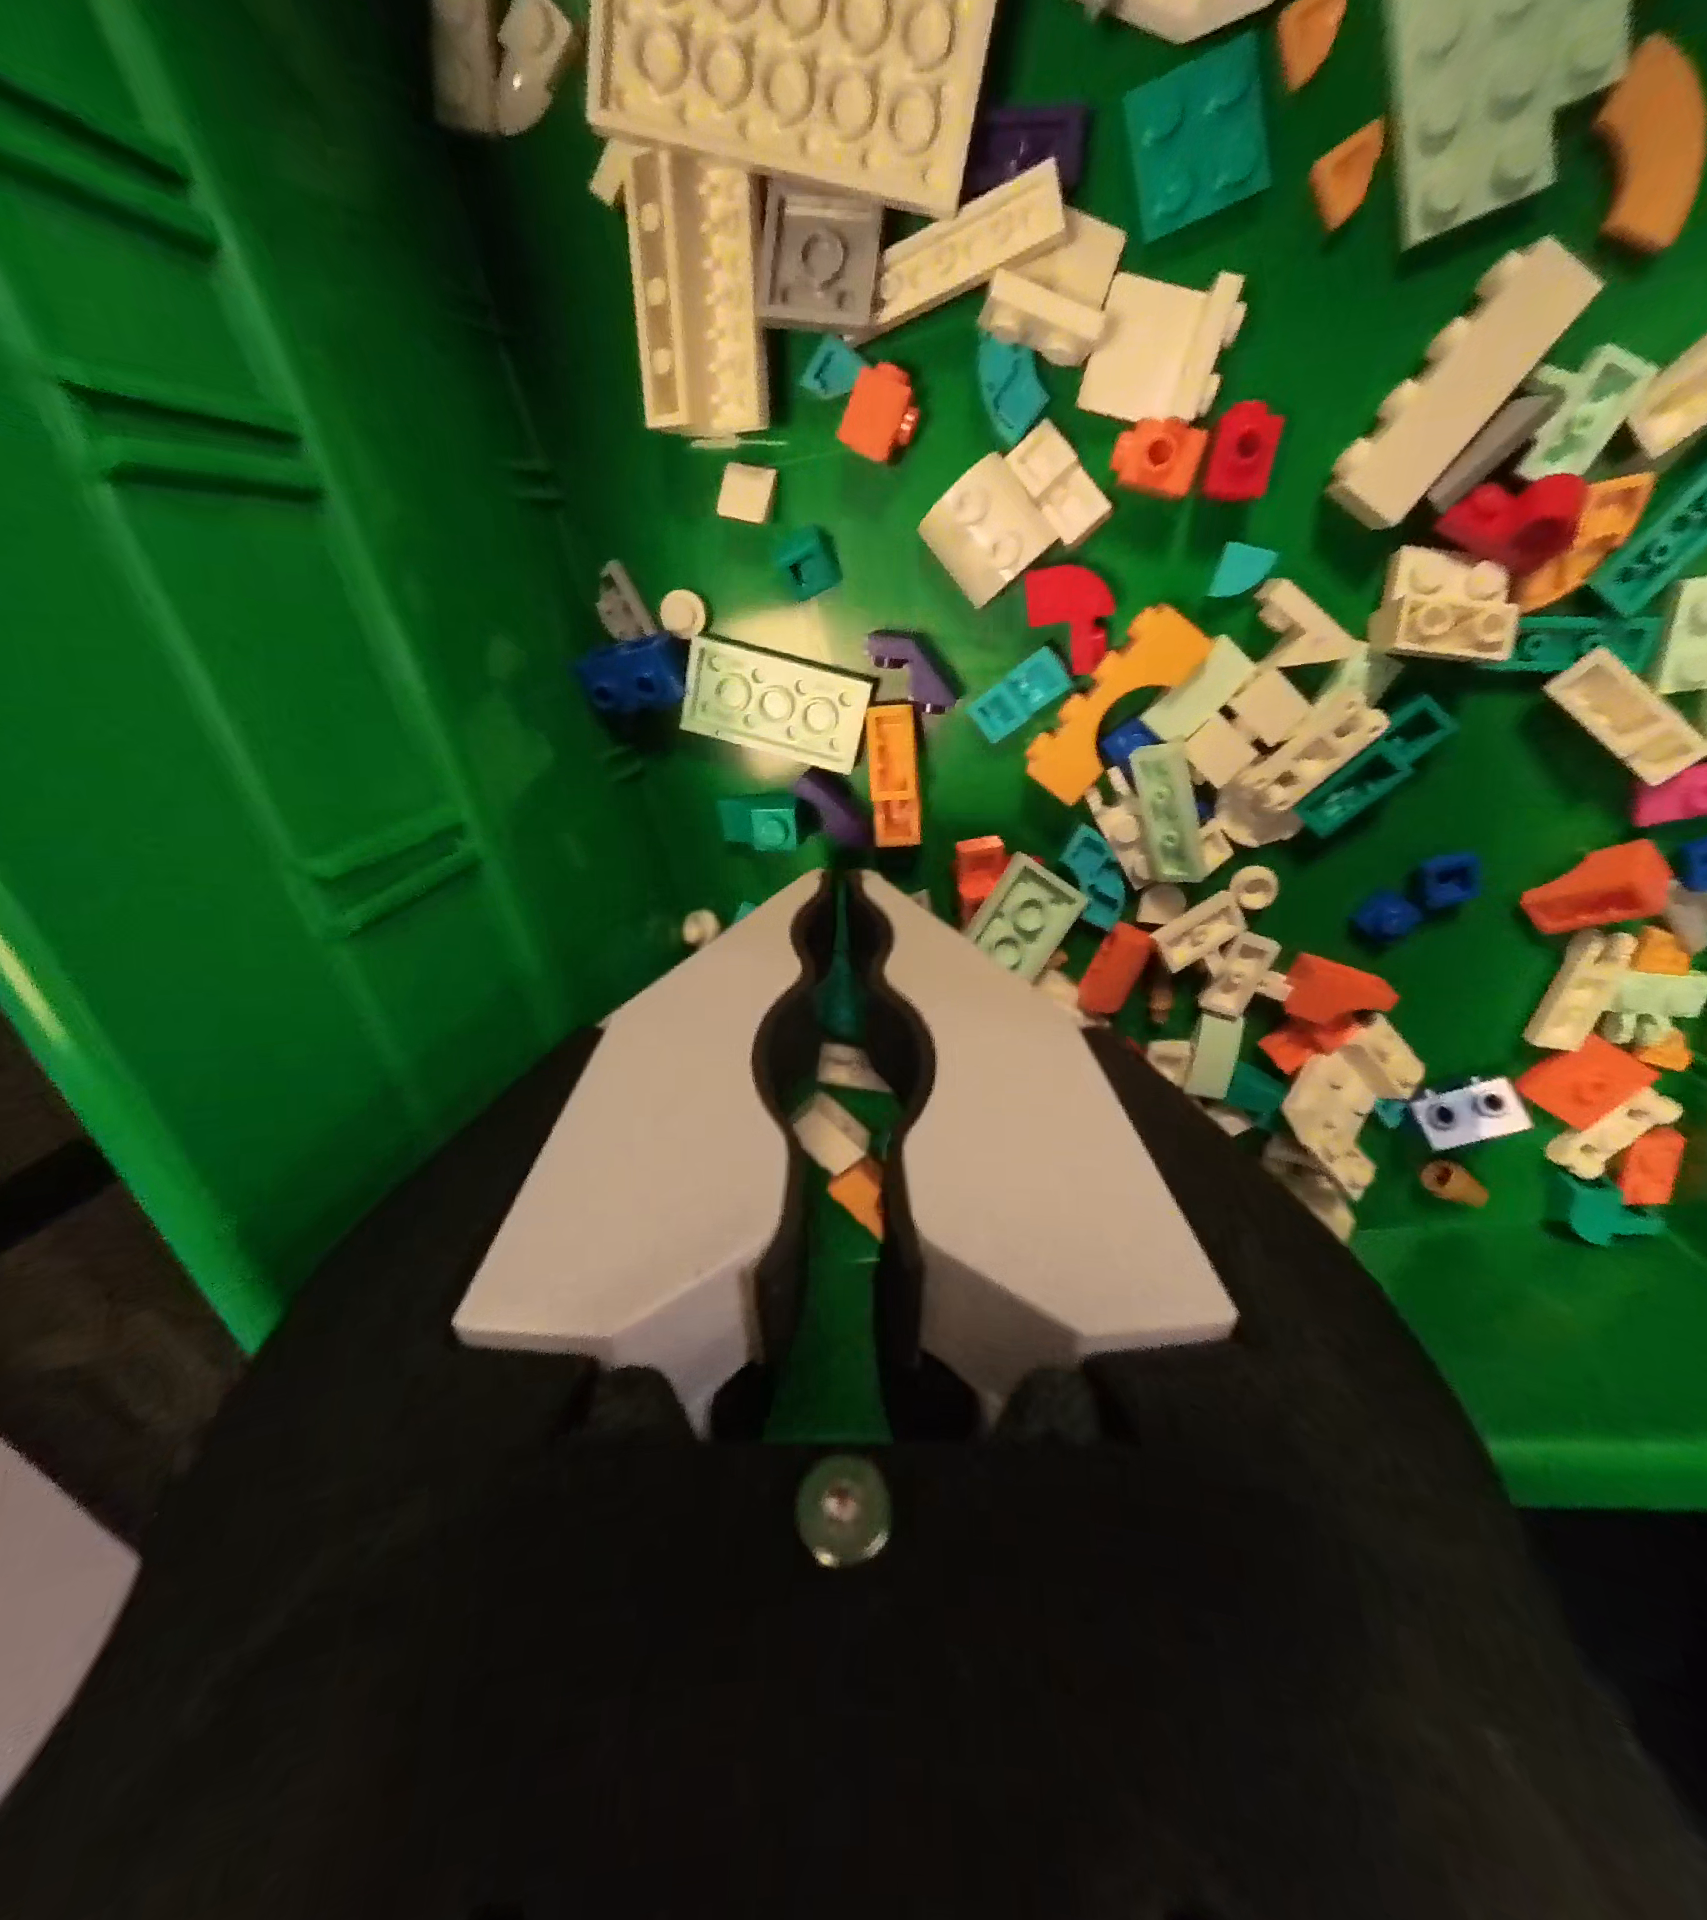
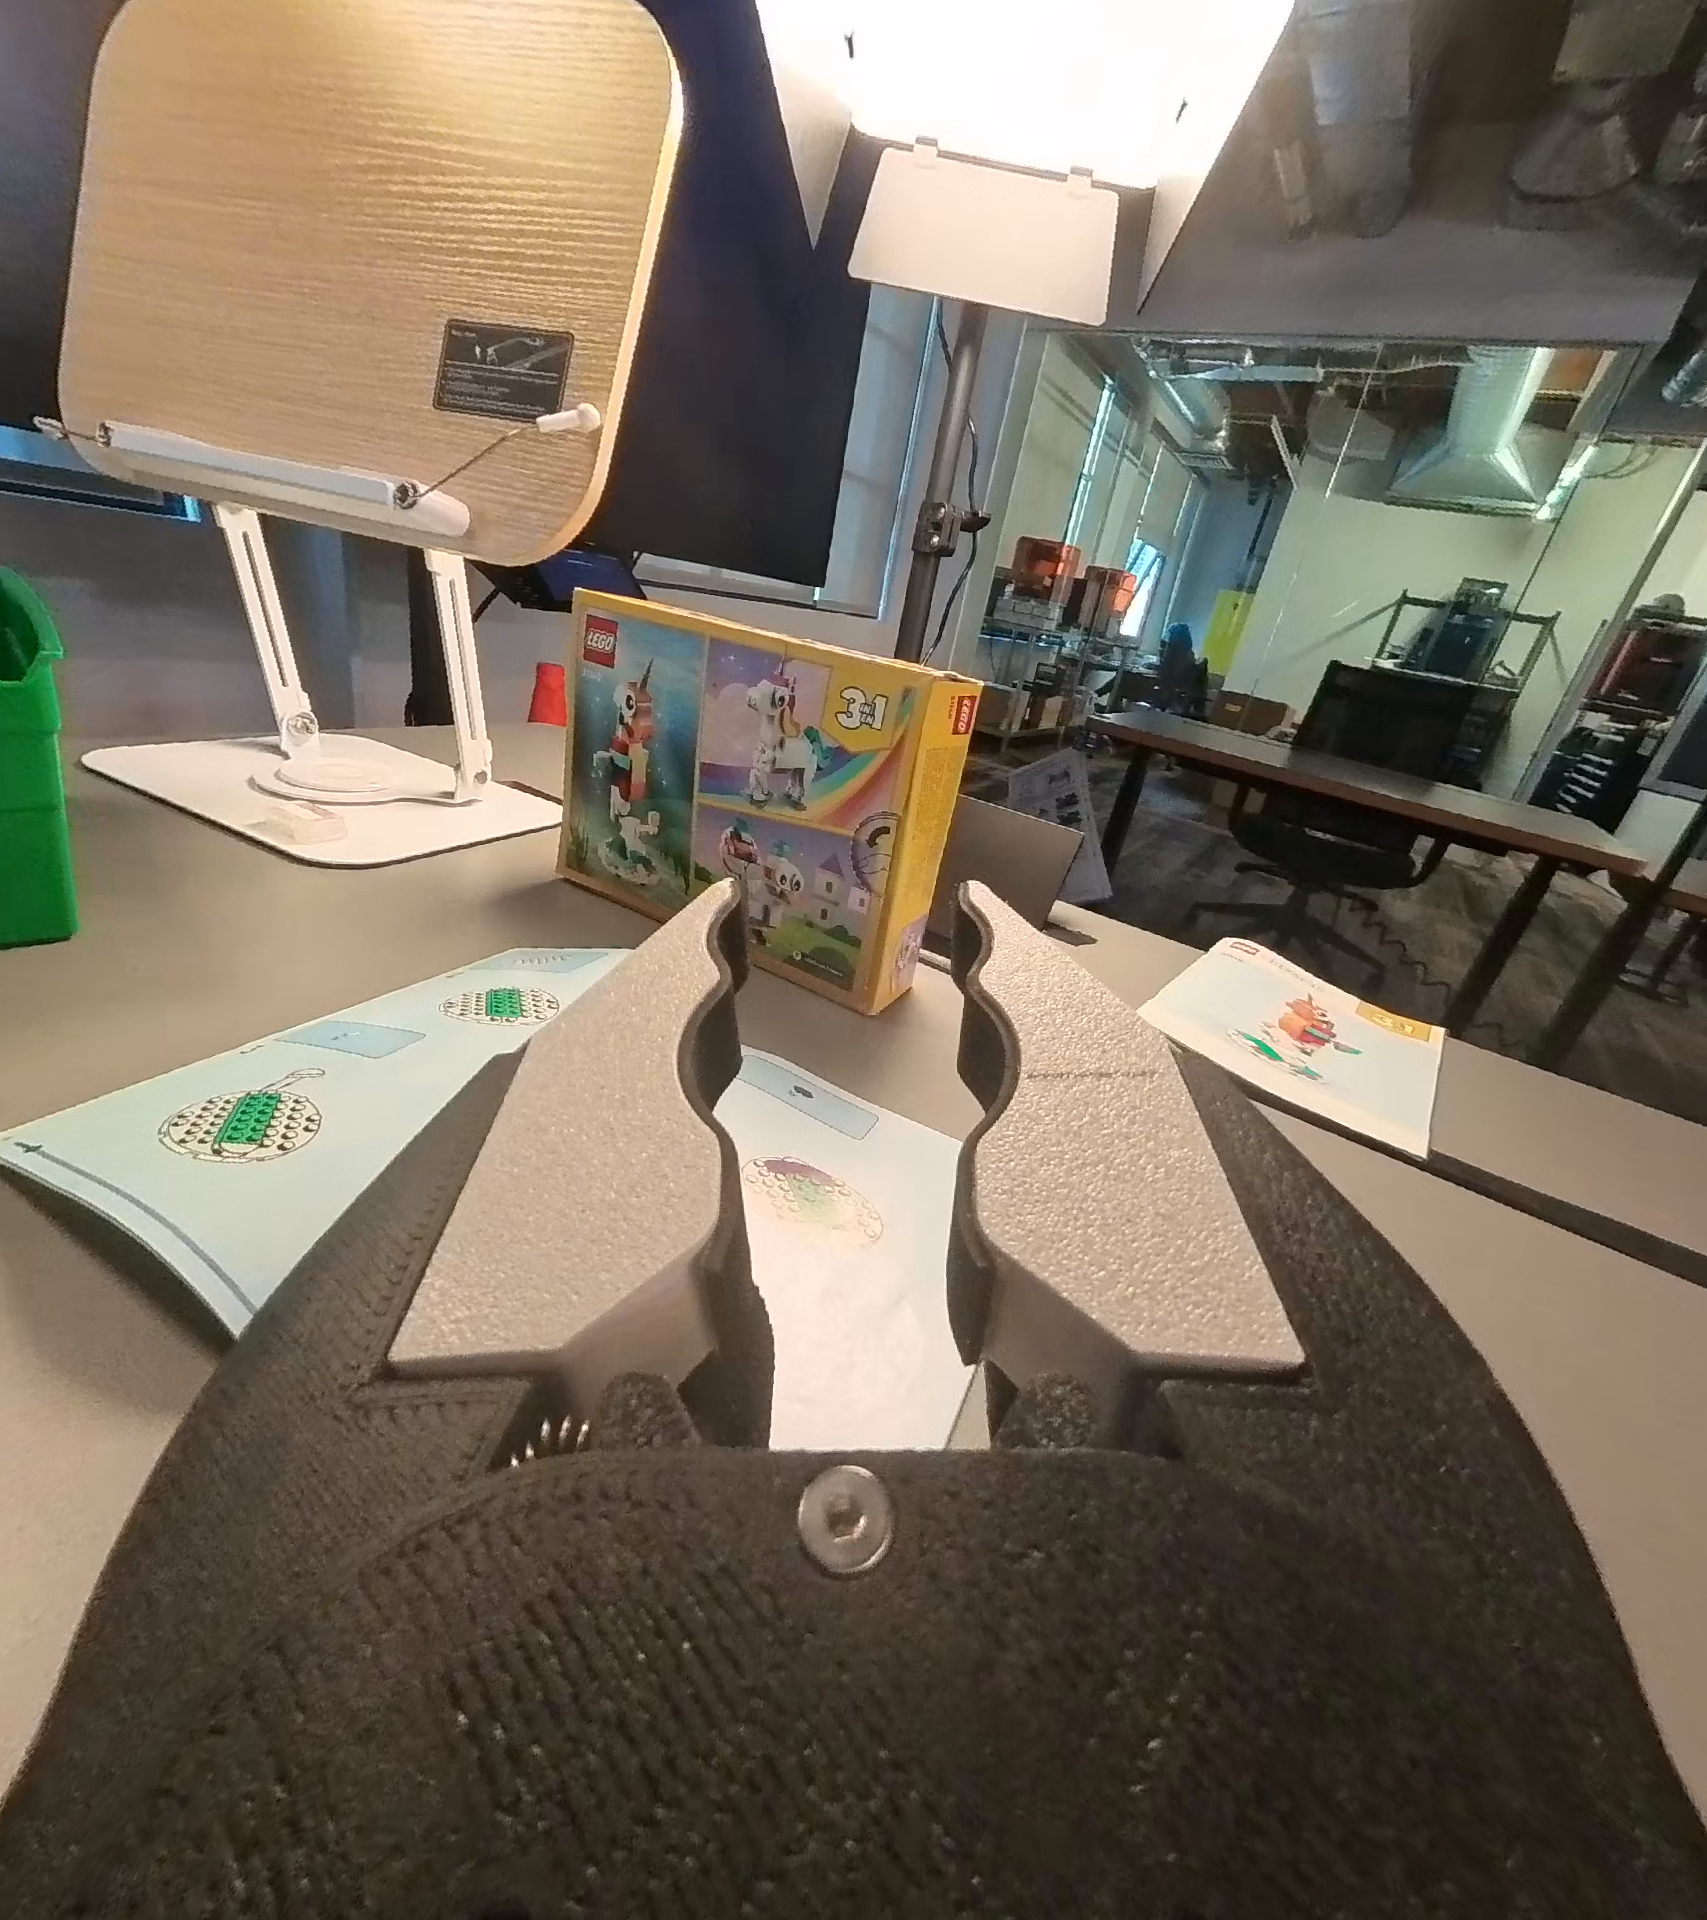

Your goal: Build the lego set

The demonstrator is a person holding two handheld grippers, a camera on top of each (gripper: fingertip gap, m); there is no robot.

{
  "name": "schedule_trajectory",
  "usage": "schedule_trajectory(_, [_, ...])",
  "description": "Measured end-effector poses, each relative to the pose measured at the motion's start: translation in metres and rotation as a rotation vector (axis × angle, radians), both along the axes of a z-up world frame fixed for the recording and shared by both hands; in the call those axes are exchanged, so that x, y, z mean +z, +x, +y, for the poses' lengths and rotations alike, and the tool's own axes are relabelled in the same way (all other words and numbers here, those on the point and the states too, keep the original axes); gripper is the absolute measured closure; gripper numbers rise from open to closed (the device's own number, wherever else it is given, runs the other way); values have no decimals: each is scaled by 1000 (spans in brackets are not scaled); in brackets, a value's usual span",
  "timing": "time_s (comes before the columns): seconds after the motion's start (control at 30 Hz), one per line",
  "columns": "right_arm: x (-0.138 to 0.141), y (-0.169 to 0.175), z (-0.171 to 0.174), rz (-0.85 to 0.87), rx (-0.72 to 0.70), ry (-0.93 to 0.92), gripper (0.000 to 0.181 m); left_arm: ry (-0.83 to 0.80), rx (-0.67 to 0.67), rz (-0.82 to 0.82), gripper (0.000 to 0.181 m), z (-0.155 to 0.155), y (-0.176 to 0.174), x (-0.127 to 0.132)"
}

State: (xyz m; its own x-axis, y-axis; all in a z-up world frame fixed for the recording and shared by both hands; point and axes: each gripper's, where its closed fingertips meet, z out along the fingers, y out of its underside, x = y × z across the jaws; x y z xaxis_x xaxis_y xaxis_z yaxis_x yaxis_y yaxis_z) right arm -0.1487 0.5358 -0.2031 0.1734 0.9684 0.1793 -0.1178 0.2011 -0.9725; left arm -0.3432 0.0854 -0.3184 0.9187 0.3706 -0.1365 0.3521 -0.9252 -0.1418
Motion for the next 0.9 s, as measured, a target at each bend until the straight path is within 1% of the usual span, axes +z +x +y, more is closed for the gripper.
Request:
schedule_trajectory(0.1, [0,0,0,-1,1,1,144,23,31,-7,177,3,-1,-3])
schedule_trajectory(0.27, [0,0,0,1,0,-3,144,-8,13,2,173,2,-1,-3])
schedule_trajectory(0.47, [0,0,0,1,2,-4,144,-13,36,50,175,5,-13,-2])
schedule_trajectory(0.6, [0,0,0,0,2,-5,144,51,45,125,177,18,-26,7])
schedule_trajectory(0.73, [0,0,0,0,3,-7,144,23,94,59,181,15,-20,3])
schedule_trajectory(0.8, [0,0,0,0,4,-7,144,27,116,68,181,14,-24,3])
schedule_trajectory(0.9, [0,-1,0,0,8,-9,144,71,114,80,181,19,-27,6])
